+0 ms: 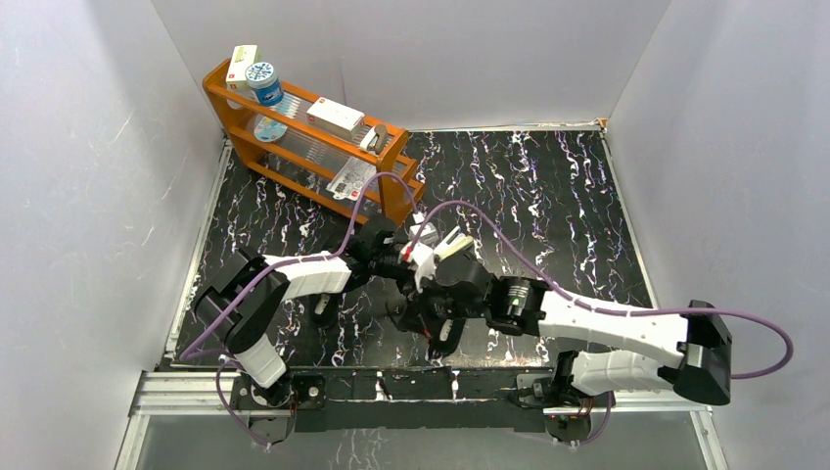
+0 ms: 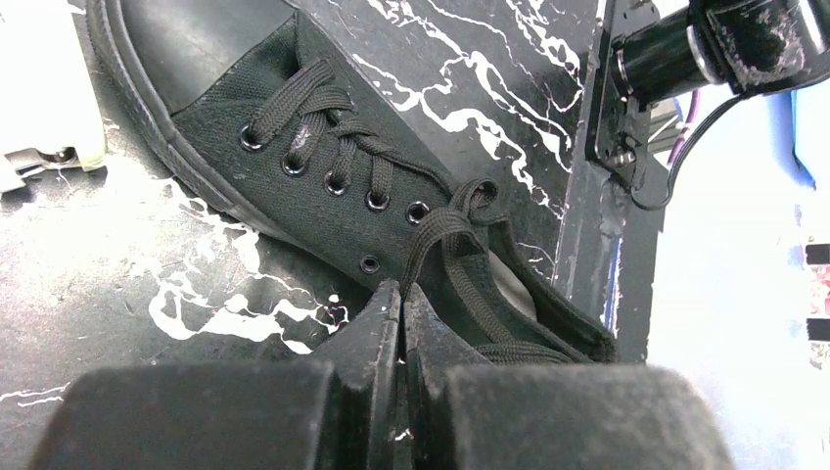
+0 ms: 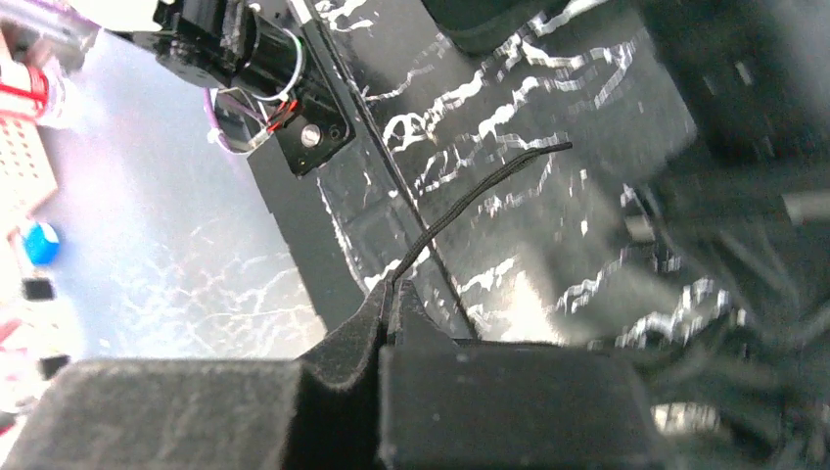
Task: Tie the shoes
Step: Wrap the shoelace around the shoelace.
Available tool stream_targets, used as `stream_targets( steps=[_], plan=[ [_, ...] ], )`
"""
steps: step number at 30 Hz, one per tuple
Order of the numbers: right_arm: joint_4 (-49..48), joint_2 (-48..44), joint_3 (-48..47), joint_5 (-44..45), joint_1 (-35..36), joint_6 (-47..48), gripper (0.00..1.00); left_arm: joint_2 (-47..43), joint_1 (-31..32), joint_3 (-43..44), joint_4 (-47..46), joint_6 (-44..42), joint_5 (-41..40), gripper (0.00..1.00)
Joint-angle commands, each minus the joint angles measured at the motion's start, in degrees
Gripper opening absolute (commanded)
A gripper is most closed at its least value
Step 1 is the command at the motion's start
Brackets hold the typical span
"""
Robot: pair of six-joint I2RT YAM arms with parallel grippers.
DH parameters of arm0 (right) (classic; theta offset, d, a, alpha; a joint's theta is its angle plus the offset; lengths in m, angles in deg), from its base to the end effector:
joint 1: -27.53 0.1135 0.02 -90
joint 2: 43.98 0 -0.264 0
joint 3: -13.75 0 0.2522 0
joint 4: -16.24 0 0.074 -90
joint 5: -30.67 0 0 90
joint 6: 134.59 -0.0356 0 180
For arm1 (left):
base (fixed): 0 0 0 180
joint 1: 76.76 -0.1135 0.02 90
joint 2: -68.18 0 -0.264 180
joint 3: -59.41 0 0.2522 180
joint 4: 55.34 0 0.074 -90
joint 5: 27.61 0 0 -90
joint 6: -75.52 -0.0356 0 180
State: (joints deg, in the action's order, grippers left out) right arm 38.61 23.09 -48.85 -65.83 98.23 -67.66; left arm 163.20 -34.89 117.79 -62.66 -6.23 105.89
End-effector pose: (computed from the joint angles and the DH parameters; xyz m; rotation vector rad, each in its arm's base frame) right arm 0.0842 0.2525 0.2876 -0.9731 2.0116 1.0888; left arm 0.2312 -0.2402 0.1771 1.0967 1.9031 -1.3033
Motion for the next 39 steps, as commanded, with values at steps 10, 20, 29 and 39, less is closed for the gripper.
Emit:
stream_targets(
  steps=[10, 20, 29, 39],
  plan=[
    [35.2, 3.4, -19.5, 11.5, -13.9, -24.1, 0.0, -5.7, 0.5, 0.1, 1.5, 6.9, -4.3, 0.0],
    [69.8, 13.1, -23.5, 17.4, -16.0, -38.4, 0.0, -3.9, 0.9, 2.3, 5.2, 8.8, -6.8, 0.0],
    [69.7, 7.3, -18.2, 19.4, -16.0, -45.1, 0.0, -4.3, 1.3, 1.0, 4.0, 9.7, -7.7, 0.0],
    [60.1, 12.1, -13.5, 21.9, -21.6, -37.5, 0.0, -5.3, 1.3, 1.4, 6.0, 8.3, -7.3, 0.0]
  ],
)
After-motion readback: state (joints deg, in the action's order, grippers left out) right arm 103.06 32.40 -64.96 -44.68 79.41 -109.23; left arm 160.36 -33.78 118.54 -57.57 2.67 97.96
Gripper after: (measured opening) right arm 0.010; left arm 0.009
